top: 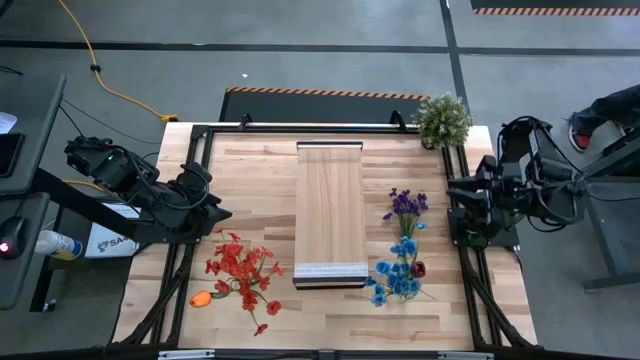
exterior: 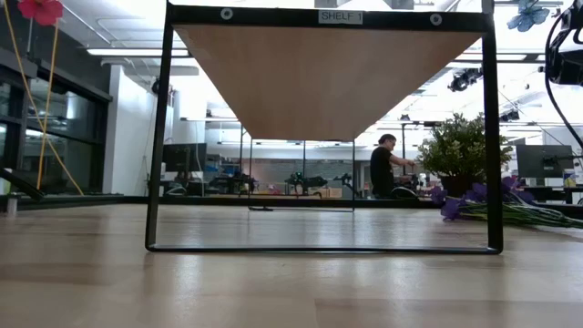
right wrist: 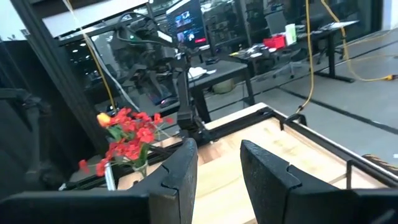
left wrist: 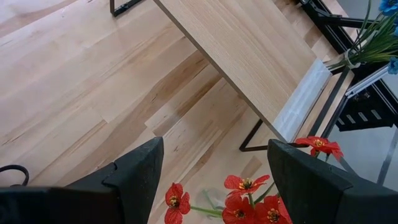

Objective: Pick and place flowers into a vace then onto a shelf
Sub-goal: Put the violet flowers into the right transparent vase

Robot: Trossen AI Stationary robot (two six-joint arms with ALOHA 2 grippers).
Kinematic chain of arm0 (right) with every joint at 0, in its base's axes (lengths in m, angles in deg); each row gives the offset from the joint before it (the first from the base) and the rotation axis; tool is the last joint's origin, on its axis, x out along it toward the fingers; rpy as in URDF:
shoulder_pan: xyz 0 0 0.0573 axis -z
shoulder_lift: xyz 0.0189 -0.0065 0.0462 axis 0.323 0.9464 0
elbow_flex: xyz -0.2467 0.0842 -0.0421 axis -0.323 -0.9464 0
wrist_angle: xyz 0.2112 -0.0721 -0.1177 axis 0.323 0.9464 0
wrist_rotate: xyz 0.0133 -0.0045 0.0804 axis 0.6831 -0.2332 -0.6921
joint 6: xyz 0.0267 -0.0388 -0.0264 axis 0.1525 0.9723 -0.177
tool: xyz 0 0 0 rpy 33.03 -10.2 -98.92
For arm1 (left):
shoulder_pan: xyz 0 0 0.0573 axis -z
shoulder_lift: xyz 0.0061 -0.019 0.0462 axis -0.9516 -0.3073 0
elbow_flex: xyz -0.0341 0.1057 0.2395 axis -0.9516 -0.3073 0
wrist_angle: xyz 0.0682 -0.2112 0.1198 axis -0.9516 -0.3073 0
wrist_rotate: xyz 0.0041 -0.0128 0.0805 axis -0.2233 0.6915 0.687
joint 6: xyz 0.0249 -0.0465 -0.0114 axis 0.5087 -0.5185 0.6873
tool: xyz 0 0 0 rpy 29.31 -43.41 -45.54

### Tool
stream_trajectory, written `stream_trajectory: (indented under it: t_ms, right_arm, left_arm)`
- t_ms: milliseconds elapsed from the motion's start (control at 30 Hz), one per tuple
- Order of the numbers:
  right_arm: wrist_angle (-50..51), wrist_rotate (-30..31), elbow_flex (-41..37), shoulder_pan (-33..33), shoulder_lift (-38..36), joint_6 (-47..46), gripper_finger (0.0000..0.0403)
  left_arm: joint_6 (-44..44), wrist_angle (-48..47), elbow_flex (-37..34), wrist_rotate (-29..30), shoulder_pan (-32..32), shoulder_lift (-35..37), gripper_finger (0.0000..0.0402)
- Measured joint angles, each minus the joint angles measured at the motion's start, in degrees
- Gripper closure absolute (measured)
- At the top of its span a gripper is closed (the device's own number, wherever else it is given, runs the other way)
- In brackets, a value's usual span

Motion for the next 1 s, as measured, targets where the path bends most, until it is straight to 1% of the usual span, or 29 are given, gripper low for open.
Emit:
stream_trajectory:
  t_ms: [167, 367, 500, 700, 1000]
  right_arm:
    - [-0.01, 2.25, 0.0, 0.0, 0.0, 2.49, 0.0289]
    - [-0.12, 2.82, 0.0, 0.0, -0.09, 3.66, 0.0289]
    - [-3.0, 3.86, 0.04, 0.0, -0.15, 4.45, 0.0289]
    - [-3.56, 3.99, 4.36, 0.0, -0.18, 3.63, 0.0289]
    - [-3.45, 4.9, 12.42, 0.02, -0.17, 8.45, 0.0289]
  left_arm:
    - [0.0, 0.0, 0.0, -0.16, -0.01, 0.0, 0.0081]
    - [-0.02, 0.02, 0.0, -0.22, -0.01, -0.01, 0.0081]
    - [-0.02, 0.02, 0.0, -0.19, -0.01, 0.0, 0.0081]
    - [0.0, 0.02, 0.0, -0.16, 0.01, 0.0, 0.0081]
    - [1.18, 0.0, 0.0, -0.13, 0.01, -0.02, 0.0082]
